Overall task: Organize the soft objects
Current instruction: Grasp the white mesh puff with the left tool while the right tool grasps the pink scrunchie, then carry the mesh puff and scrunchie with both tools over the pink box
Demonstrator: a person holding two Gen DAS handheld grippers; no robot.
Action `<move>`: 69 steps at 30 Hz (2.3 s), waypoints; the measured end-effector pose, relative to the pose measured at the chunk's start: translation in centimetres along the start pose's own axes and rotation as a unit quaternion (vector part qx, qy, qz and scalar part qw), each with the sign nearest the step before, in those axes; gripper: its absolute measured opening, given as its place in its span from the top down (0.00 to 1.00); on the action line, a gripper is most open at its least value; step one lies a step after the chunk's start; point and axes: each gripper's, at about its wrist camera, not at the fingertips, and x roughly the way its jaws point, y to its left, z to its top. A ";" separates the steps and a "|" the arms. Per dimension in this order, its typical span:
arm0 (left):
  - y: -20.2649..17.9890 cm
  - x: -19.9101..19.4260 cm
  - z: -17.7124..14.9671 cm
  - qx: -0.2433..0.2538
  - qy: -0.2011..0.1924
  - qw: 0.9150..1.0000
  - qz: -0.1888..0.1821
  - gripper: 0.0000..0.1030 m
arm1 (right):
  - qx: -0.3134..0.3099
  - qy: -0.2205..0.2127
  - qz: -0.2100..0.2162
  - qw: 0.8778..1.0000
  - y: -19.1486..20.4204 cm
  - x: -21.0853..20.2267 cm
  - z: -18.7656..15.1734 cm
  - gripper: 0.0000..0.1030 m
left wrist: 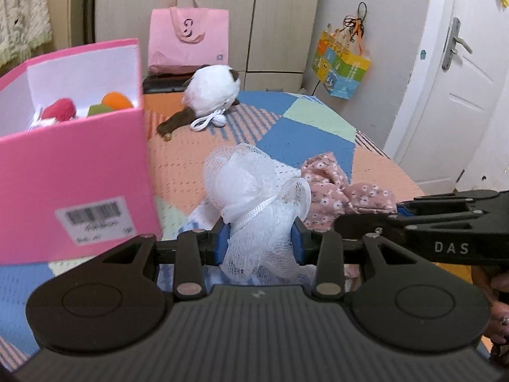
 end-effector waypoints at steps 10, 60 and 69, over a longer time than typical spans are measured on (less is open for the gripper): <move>2.0 -3.2 0.0 -0.011 0.009 1.000 -0.024 0.63 | -0.051 0.007 0.022 0.998 3.3 -1.6 0.4 0.81; 20.7 -2.3 13.4 -0.050 0.053 0.997 -0.004 0.63 | -0.116 -0.016 0.081 0.990 13.9 11.2 19.1 0.80; 19.5 2.4 14.5 0.019 0.138 0.990 0.017 0.63 | -0.110 0.040 0.079 0.990 13.4 18.0 20.3 0.80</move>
